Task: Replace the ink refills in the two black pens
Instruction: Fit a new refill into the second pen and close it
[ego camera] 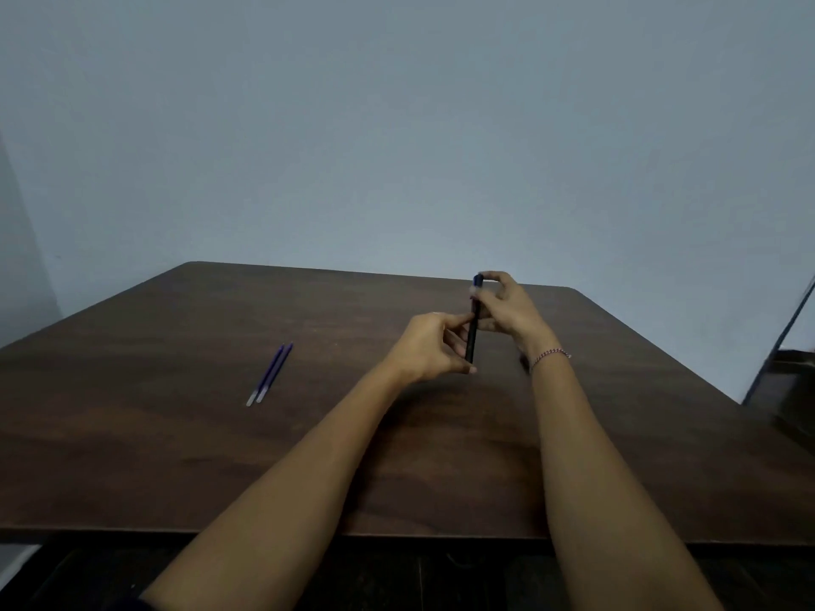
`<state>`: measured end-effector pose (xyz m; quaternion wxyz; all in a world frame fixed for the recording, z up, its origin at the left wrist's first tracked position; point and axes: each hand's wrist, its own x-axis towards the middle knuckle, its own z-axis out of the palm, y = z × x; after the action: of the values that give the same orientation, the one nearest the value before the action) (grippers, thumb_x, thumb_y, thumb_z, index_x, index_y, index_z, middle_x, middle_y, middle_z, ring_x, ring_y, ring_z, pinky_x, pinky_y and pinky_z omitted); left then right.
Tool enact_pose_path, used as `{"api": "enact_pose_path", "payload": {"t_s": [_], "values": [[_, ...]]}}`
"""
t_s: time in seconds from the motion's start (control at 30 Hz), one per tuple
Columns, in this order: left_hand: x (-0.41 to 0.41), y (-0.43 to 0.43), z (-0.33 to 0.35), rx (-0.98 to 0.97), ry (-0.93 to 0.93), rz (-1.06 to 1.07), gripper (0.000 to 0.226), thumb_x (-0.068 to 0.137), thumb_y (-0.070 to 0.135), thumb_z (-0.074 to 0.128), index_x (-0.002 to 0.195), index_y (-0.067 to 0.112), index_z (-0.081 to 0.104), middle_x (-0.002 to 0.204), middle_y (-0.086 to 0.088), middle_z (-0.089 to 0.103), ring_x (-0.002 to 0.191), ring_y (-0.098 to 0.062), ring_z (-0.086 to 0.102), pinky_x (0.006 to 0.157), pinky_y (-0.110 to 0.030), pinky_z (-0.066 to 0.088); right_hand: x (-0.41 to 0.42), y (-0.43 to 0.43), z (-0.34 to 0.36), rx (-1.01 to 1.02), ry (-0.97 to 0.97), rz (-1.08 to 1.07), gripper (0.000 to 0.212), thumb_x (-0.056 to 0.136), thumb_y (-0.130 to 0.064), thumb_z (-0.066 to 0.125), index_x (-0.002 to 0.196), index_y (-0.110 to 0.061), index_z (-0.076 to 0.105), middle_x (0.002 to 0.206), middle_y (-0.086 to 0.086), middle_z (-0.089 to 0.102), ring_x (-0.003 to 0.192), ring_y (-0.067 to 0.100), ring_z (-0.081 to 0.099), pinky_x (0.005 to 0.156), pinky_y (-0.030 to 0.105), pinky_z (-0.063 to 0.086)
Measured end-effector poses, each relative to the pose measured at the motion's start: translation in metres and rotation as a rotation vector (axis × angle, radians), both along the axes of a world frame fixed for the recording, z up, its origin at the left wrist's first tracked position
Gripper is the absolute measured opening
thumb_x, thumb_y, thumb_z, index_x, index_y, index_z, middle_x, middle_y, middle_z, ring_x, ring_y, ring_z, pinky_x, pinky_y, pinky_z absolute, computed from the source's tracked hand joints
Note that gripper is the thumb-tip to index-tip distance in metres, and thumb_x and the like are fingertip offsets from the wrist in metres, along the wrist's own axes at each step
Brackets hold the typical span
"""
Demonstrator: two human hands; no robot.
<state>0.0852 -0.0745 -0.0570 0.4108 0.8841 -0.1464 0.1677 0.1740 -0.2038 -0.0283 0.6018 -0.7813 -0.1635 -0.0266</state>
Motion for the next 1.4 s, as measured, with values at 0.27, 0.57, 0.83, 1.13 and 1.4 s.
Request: {"api": "enact_pose_path", "payload": {"t_s": [0.27,0.57,0.83,1.13,1.4], "values": [[-0.004,-0.049,-0.011,0.137,-0.092,0.071,0.119,0.048,0.064,0.080,0.145,0.027,0.021,0.118,0.001,0.047,0.110,-0.016,0.047,0.091,-0.040,0.047,0.002,-0.055,-0.006,-0.461,-0.282,-0.194,0.066,0.091,-0.064,0.024,0.098,-0.021,0.073,0.113,0.014,0.055,0.118,0.031,0.047,0.101,0.050,0.037],[0.001,-0.067,-0.027,0.261,0.028,0.225,0.137,0.039,0.077,0.072,0.139,0.046,-0.017,0.152,-0.011,0.010,0.140,-0.029,0.005,0.108,-0.063,0.000,0.005,-0.052,-0.020,-0.621,-0.239,-0.269,0.057,0.091,-0.065,0.021,0.064,-0.029,0.056,0.121,0.003,0.053,0.126,0.026,0.034,0.101,0.054,0.022],[-0.001,-0.067,-0.025,0.259,0.075,0.257,0.141,0.037,0.076,0.073,0.137,0.047,-0.023,0.153,-0.015,0.006,0.142,-0.032,0.000,0.104,-0.067,-0.009,0.016,-0.061,-0.027,-0.787,-0.169,-0.317,0.074,0.092,-0.066,0.017,0.098,-0.019,0.073,0.132,0.004,0.046,0.133,0.028,0.028,0.106,0.055,0.018],[-0.002,-0.070,-0.025,0.302,0.106,0.266,0.140,0.039,0.080,0.069,0.140,0.043,-0.021,0.154,-0.015,0.005,0.143,-0.032,-0.001,0.101,-0.069,-0.012,0.017,-0.062,-0.029,-0.885,-0.125,-0.305,0.076,0.091,-0.066,0.014,0.114,-0.017,0.067,0.141,0.004,0.040,0.135,0.031,0.023,0.107,0.056,0.017],[0.000,-0.074,-0.025,0.315,0.114,0.251,0.141,0.039,0.081,0.068,0.138,0.044,-0.025,0.155,-0.017,0.004,0.143,-0.033,-0.002,0.099,-0.069,-0.015,0.016,-0.064,-0.029,-0.896,-0.086,-0.303,0.073,0.092,-0.065,0.015,0.116,-0.018,0.066,0.145,0.003,0.036,0.137,0.032,0.020,0.108,0.056,0.015]]}}
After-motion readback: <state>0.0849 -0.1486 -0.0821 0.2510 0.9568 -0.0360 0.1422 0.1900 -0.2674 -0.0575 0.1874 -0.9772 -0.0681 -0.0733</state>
